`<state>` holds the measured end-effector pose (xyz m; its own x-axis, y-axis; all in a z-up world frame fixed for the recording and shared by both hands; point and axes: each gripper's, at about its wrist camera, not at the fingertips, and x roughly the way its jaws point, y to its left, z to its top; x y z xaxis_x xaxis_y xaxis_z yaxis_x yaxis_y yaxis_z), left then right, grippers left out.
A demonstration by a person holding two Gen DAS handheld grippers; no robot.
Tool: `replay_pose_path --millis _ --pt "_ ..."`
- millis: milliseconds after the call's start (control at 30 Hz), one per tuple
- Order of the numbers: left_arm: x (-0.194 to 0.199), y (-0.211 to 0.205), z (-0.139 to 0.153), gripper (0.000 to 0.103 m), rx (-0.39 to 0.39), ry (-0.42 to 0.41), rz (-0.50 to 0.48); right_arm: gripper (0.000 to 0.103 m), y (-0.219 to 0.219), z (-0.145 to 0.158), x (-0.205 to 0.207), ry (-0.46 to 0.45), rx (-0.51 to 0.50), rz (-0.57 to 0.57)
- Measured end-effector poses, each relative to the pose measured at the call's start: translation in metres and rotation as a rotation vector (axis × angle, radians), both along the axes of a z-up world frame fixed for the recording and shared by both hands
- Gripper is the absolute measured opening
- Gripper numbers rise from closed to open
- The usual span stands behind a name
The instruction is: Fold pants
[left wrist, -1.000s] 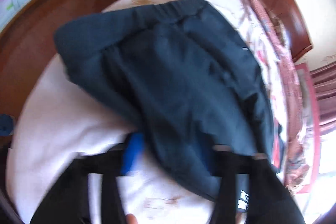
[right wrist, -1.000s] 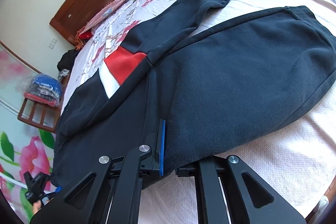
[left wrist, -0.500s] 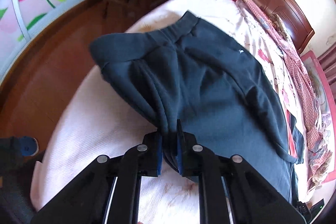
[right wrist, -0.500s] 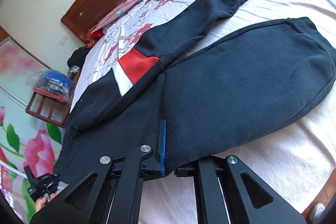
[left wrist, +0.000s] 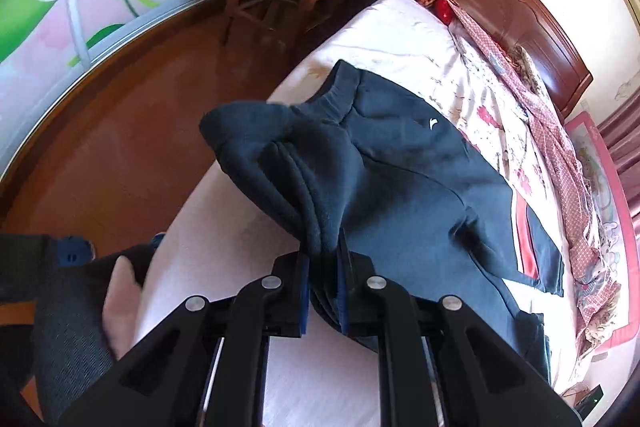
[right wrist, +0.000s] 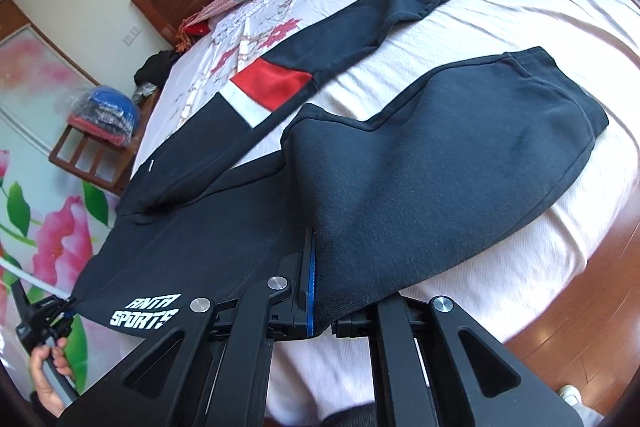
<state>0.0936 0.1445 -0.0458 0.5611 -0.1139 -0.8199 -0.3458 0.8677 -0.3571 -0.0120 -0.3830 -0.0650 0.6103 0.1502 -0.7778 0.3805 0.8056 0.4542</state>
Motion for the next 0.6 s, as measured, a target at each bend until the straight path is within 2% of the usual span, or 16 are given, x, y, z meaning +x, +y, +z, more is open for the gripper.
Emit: replay_pose_path --millis 200,300,367,433,500,567,600 --pt "-0.029 0.003 -0.008 0.01 0.045 0.007 0.004 0.004 0.006 -0.01 -0.028 0.017 -0.014 0.019" --pt "-0.03 -0.001 -0.032 0.011 0.098 0.026 -0.007 0.004 0.007 -0.031 -0.03 0.031 0.001 0.028" --pt "-0.027 -0.007 -0.045 0.013 0.121 0.049 -0.034 0.004 0.005 -0.043 -0.031 0.057 -0.01 0.006" --pt "-0.03 -0.013 -0.047 0.019 0.155 0.062 -0.06 0.004 0.006 -0.048 -0.032 0.057 0.012 0.012" --pt "-0.036 -0.02 -0.042 0.021 0.201 0.079 -0.093 0.012 0.002 -0.048 -0.034 0.057 0.041 -0.004" --pt "-0.045 -0.027 -0.031 0.024 0.262 0.058 -0.129 0.016 -0.006 -0.046 -0.039 0.04 0.077 -0.027" --pt "-0.049 -0.031 -0.026 0.032 0.28 0.048 -0.147 0.021 -0.01 -0.046 -0.04 0.049 0.085 -0.037"
